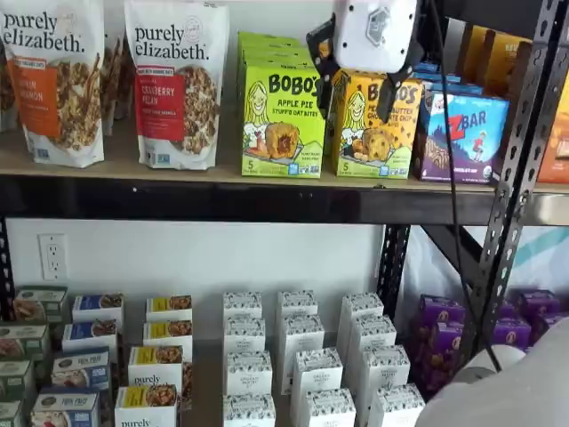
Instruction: Pick the green box on the top shelf, the fourth from the left
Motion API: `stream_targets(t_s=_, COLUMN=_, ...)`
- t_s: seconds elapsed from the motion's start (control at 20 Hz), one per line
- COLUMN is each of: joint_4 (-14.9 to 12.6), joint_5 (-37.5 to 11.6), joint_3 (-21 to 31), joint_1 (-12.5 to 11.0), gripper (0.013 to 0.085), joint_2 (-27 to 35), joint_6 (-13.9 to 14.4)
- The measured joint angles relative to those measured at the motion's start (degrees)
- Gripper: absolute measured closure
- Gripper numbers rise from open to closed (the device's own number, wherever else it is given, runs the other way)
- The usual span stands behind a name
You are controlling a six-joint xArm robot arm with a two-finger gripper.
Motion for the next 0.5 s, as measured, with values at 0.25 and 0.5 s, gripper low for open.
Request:
stream_targets(t_s=0.25, joint_4=-1.1, joint_5=-2.1, joint_3=-0.8, joint_1=1.1, gripper=0.0130, joint_2=1.4, joint_6=1.0)
stream_targets(t_s=0.5, joint_4=-2.0, joint_5=-4.2, joint_3=-2.1, joint_1=2.0, gripper=0.0130, joint_2=3.3, joint_6=1.9)
